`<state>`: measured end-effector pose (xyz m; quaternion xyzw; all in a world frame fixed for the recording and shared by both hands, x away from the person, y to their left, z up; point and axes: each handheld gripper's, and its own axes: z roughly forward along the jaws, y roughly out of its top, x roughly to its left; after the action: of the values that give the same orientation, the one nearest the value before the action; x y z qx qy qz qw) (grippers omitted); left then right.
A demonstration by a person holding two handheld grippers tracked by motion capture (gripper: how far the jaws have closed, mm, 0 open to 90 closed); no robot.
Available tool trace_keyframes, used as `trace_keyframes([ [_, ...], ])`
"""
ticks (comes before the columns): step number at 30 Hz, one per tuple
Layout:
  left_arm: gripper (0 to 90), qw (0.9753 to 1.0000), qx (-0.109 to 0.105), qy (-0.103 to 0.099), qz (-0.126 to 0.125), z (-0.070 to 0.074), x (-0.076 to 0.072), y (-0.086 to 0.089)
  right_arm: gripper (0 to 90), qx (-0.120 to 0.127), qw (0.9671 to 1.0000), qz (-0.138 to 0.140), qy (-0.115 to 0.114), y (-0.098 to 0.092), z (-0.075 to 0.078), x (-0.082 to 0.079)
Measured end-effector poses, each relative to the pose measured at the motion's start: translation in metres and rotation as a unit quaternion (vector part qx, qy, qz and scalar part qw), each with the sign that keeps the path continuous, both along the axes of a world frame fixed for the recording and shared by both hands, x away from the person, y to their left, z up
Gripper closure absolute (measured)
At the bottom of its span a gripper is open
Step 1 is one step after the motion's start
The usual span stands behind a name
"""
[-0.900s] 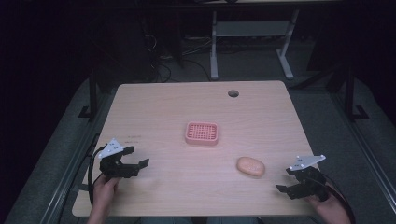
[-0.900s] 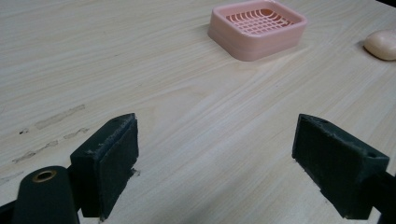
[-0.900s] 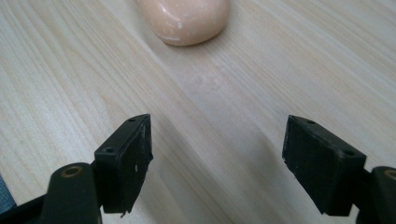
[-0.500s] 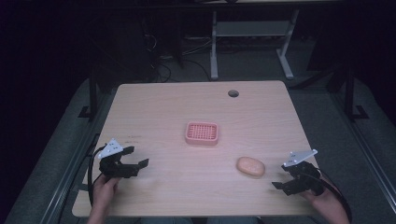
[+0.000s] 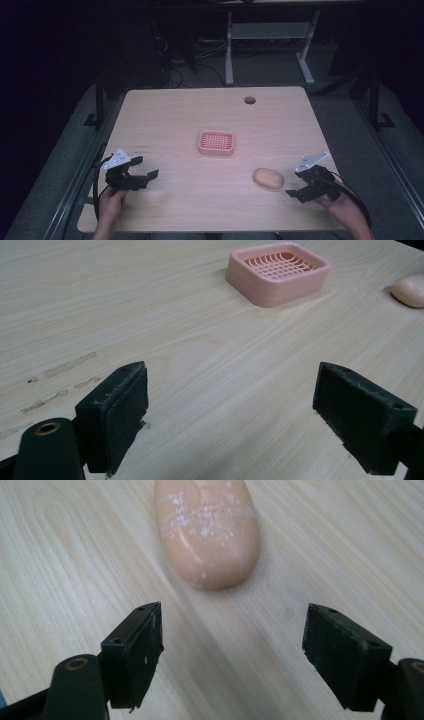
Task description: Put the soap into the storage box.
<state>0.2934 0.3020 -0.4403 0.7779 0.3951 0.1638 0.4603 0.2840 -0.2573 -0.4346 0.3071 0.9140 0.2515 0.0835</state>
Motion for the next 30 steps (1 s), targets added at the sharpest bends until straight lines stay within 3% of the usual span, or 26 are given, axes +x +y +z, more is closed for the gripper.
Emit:
trace_keyframes([
  [9, 14.3, 1.0000, -0.001, -0.001, 0.001, 0.000, 0.000, 0.001, 23.7, -0.022, 0.9994, 0.027, 0.001, 0.017, 0.008, 0.011],
  [30, 14.3, 1.0000, -0.006, -0.001, 0.004, 0.001, 0.000, 0.002, 22.9, -0.038, 0.9971, 0.065, 0.011, 0.038, 0.013, 0.026],
])
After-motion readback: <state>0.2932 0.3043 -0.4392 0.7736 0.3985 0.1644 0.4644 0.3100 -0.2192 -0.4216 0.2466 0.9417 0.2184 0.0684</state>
